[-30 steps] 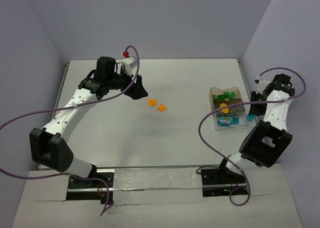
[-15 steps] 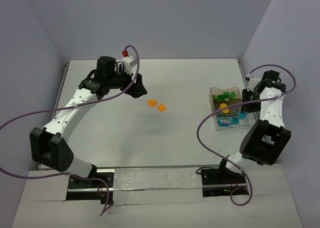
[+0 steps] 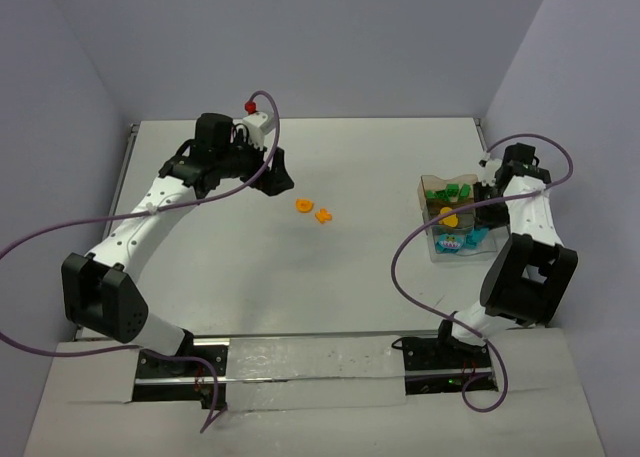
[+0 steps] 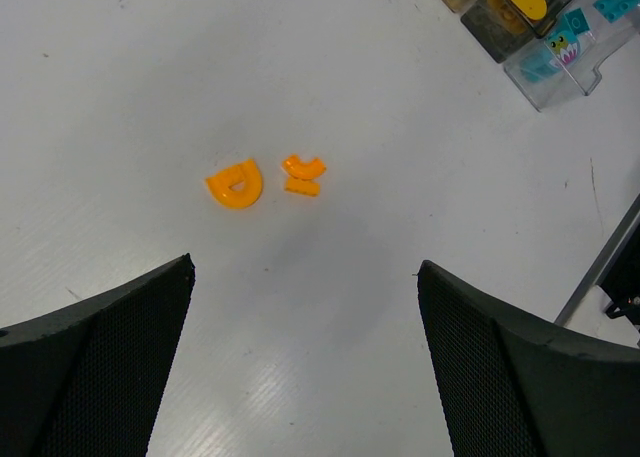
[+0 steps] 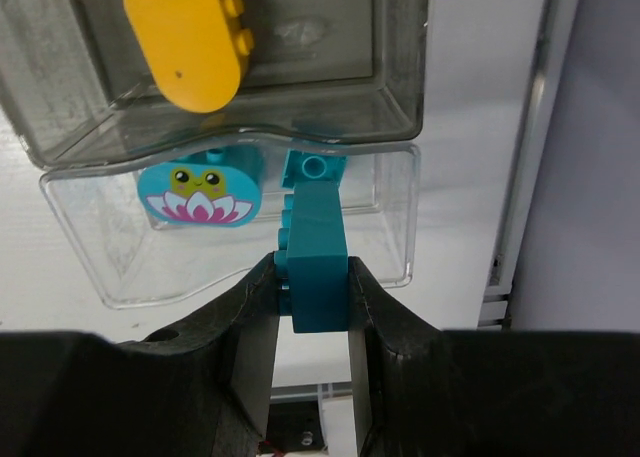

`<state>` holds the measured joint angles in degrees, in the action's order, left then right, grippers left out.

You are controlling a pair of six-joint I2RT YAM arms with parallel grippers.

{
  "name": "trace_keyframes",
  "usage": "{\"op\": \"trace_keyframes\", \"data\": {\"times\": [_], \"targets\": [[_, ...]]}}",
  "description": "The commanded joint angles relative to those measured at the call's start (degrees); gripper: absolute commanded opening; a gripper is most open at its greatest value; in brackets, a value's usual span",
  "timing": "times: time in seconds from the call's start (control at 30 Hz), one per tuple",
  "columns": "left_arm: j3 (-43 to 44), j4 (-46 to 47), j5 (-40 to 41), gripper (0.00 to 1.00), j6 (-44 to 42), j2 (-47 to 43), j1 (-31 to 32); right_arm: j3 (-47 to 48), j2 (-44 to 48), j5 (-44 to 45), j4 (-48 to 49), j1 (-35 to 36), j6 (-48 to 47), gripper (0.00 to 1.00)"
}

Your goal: Sort the legos into containers by color

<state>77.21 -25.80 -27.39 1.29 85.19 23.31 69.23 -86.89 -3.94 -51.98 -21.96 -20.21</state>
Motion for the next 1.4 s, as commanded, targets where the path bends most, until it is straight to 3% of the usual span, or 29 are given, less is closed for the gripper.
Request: {"op": "trace_keyframes", "data": {"times": [0.0,0.37,0.57,0.87,0.97,1.13,1.27,1.37], "targets": [[0.34,3.04,0.70,0.99,0.27,0.39,0.33,-0.93,0.67,5.99,4.41,0.51,1.81,0.00],[0.96,2.91,1.02,0.99,-0.02,0.91,0.33,-2.24,0.09,9.02,6.57,1.04,2.55,0.06],[0.75,2.95,1.20,0.99,-0.23,0.95,0.33,-2.88,-0.29,9.83,7.14,1.39,2.44,0.17],[0.96,2.26,2.32,0.99,-0.60,0.71,0.09,-3.25,-0.87,9.64,7.21,1.72,2.40,0.63],[1.14,1.75,1.39,0.99,-0.67,0.56,-0.31,-2.48,-0.20,7.82,5.86,2.23,2.89,0.73],[0.79,1.37,-0.66,0.99,-0.67,-0.07,-0.81,1.53,3.67,-0.74,1.08,4.60,3.03,0.80],[0.49,1.24,-2.05,0.99,-0.67,-0.81,-1.42,8.08,5.68,-7.90,-2.50,6.87,3.33,1.00],[-0.04,1.74,-4.89,0.99,-0.48,-1.44,-3.21,14.61,5.94,-11.53,-4.58,9.73,3.46,1.00]]}}
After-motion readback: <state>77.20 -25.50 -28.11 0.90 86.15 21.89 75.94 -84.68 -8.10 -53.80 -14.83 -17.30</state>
